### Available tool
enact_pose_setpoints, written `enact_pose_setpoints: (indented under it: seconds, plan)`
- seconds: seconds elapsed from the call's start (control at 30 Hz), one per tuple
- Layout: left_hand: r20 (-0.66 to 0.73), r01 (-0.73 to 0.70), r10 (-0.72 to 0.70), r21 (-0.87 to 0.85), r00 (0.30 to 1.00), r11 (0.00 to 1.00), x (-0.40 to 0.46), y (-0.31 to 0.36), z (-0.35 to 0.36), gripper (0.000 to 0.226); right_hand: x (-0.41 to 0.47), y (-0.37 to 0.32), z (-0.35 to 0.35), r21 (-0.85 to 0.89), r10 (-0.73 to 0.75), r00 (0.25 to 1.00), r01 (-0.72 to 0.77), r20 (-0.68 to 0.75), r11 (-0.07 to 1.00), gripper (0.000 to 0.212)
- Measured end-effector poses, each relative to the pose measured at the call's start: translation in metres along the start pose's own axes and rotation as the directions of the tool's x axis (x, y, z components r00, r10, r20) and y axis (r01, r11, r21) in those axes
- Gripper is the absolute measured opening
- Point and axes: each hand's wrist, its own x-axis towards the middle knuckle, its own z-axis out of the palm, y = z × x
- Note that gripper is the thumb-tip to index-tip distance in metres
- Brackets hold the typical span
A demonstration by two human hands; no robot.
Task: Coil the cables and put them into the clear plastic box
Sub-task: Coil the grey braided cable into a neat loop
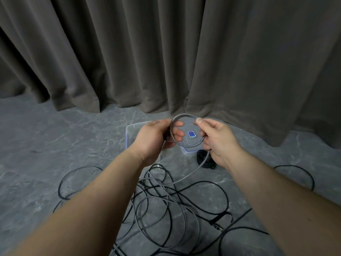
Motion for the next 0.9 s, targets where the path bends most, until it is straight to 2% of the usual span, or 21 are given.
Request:
enact_pose_setpoints:
  seconds: [0.1, 0.23, 0.37, 0.47, 0.57, 0.67, 0.83, 0.9]
  plan:
    - [0.129, 0.033, -0.044, 0.084, 0.991, 0.996, -0.002, -0.001, -0.01, 0.032, -0.001, 0.001, -0.005, -0.033, 0.041, 0.999, -0.041, -0.005, 0.999, 0.02]
    - [0.243, 0.049, -0.062, 0.059, 0.968, 0.997, -0.003, -0.004, -0.015, 0.031, -0.002, 0.001, -0.005, -0.086, 0.069, 0.998, -0.07, -0.016, 0.994, 0.025]
    - [0.166, -0.038, 0.045, -0.046, 0.985, 0.998, -0.005, -0.005, 0.0, 0.028, -0.003, 0.003, -0.003, -0.142, 0.063, 0.998, -0.063, -0.006, 0.988, 0.023]
    - [0.027, -0.135, 0.142, -0.174, 0.99, 0.976, -0.003, -0.007, 0.015, 0.029, -0.004, 0.004, 0.002, -0.109, 0.061, 0.998, -0.06, 0.012, 0.992, 0.023]
    - [-0.071, -0.203, 0.192, -0.204, 0.979, 0.958, 0.0, -0.007, 0.022, 0.034, -0.007, 0.003, 0.009, -0.066, 0.08, 0.996, -0.078, 0.033, 0.995, 0.023]
    - [-0.053, -0.205, 0.198, -0.24, 0.979, 0.949, 0.001, -0.005, 0.022, 0.037, -0.008, 0.003, 0.013, -0.076, 0.119, 0.991, -0.115, 0.055, 0.99, 0.025]
    - [0.076, -0.103, 0.138, -0.35, 0.987, 0.931, -0.002, 0.009, 0.012, 0.035, -0.01, -0.002, 0.017, -0.273, 0.107, 0.994, -0.092, 0.039, 0.958, 0.034]
    - [0.116, -0.042, 0.107, -0.461, 0.987, 0.887, -0.004, 0.024, 0.008, 0.032, -0.011, -0.012, 0.019, -0.221, 0.121, 0.992, -0.108, 0.048, 0.969, 0.038]
